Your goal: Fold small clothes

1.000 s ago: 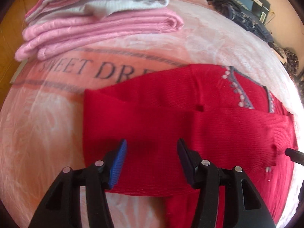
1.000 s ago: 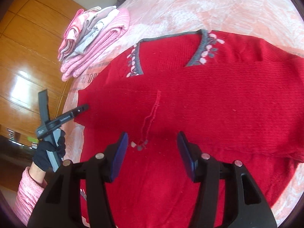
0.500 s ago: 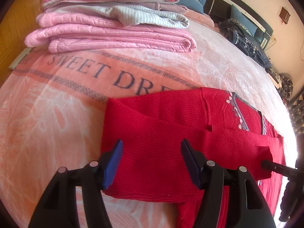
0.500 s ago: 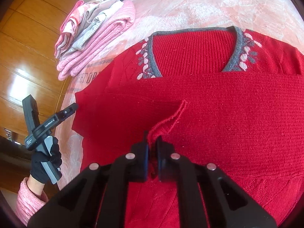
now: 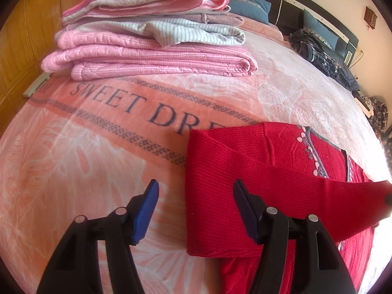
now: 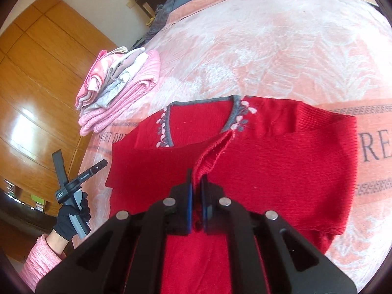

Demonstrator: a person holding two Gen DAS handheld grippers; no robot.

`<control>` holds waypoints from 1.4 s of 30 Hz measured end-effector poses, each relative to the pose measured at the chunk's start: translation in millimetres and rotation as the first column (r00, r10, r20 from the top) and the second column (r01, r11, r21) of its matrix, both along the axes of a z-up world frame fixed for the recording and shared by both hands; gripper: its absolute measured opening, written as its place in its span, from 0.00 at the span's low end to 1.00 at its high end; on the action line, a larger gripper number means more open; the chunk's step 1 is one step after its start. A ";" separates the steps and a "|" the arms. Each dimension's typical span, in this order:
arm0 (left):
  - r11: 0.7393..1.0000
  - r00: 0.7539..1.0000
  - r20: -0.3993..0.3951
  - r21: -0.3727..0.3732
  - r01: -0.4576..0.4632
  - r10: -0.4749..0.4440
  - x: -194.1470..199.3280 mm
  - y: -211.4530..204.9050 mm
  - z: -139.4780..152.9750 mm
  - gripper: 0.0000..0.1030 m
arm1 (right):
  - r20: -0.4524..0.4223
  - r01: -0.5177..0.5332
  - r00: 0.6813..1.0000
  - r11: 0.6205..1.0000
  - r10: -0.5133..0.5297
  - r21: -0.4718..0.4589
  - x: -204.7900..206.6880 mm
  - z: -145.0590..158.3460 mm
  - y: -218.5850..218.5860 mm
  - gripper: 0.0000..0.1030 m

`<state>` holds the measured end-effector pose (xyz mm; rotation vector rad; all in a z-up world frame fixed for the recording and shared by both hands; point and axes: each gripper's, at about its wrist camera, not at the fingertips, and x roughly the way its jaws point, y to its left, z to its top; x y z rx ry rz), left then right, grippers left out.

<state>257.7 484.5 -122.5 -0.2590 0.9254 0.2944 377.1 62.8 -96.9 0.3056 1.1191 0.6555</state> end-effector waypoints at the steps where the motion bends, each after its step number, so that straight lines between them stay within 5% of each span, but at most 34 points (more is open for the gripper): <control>1: 1.000 1.000 -0.005 0.006 0.009 -0.009 2.3 -5.5 -1.6 0.62 | -0.002 0.009 1.000 1.000 -0.009 -0.011 -0.2 -1.8 -6.2 0.04; 13: 0.997 0.990 -0.129 0.051 0.066 -0.059 23.0 -49.5 -37.2 0.66 | -0.059 0.056 0.996 0.989 -0.065 -0.137 -0.3 -44.8 -45.1 0.06; 15: 0.998 0.991 -0.124 0.037 0.052 -0.047 21.4 -47.2 -42.6 0.69 | -0.093 0.053 0.993 0.981 -0.071 -0.188 -0.8 -60.9 -45.5 0.15; 17: 0.999 0.991 -0.125 0.018 0.043 -0.041 21.5 -43.9 -41.8 0.70 | -0.092 0.058 0.993 0.983 -0.075 -0.171 -3.0 -65.3 -49.9 0.14; 26: 0.989 0.991 -0.007 0.065 0.130 -0.130 20.6 -72.7 0.9 0.70 | -0.025 0.074 0.997 0.995 -0.076 -0.071 2.3 -27.5 -45.4 0.23; 34: 0.983 0.978 -0.106 0.017 0.184 -0.181 32.4 -88.7 -33.9 0.73 | -0.046 0.039 0.998 0.977 -0.049 -0.208 2.8 -56.4 -26.0 0.29; 42: 0.980 0.978 -0.072 0.000 0.198 -0.198 28.1 -82.0 -42.1 0.78 | 0.010 0.029 1.000 0.981 -0.027 -0.192 -4.5 -68.4 -27.3 0.33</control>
